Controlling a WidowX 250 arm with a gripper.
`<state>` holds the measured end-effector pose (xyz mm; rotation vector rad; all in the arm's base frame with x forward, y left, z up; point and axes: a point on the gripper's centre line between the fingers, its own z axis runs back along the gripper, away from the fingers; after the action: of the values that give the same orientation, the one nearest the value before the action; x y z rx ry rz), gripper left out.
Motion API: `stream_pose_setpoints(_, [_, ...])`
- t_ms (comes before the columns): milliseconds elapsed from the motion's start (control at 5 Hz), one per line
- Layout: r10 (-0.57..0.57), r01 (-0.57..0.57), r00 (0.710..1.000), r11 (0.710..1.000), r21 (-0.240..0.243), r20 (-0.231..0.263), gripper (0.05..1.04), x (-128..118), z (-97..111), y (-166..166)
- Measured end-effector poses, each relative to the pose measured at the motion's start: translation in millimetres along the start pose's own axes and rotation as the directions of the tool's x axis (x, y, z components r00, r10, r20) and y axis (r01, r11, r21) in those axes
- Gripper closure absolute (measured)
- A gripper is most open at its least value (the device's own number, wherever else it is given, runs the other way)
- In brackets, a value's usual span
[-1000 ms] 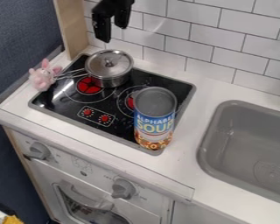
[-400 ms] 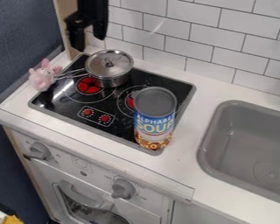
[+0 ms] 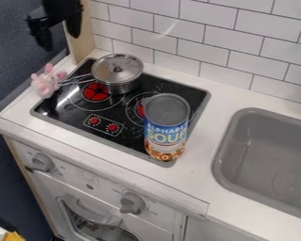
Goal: Move the little plush to the right burner
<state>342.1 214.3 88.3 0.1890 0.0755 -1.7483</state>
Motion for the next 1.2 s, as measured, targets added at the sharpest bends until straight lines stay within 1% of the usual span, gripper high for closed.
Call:
stream_pose_setpoints(200, [0.033, -0.033, 0.999, 0.999, -0.01, 0.002, 0.083, -22.3, -7.1, -13.4])
stream_pose_setpoints(400, [0.026, -0.022, 0.998, 0.997, -0.073, 0.063, 0.083, -29.3, -34.6, -24.8])
stream_pose_setpoints(600, [-0.002, 0.016, 0.993, 0.993, -0.115, 0.117, 0.083, -26.1, -53.1, -31.2])
stream_pose_setpoints(800, [-0.045, 0.066, 0.985, 0.99, -0.121, 0.164, 0.083, -19.3, -66.3, -32.2])
stream_pose_setpoints(1000, [-0.066, 0.096, 0.976, 0.985, -0.142, 0.205, 0.083, -16.4, -86.4, -32.8])
stream_pose_setpoints(1200, [-0.053, 0.091, 0.976, 0.98, -0.175, 0.212, 0.083, -18.7, -98.8, -35.2])
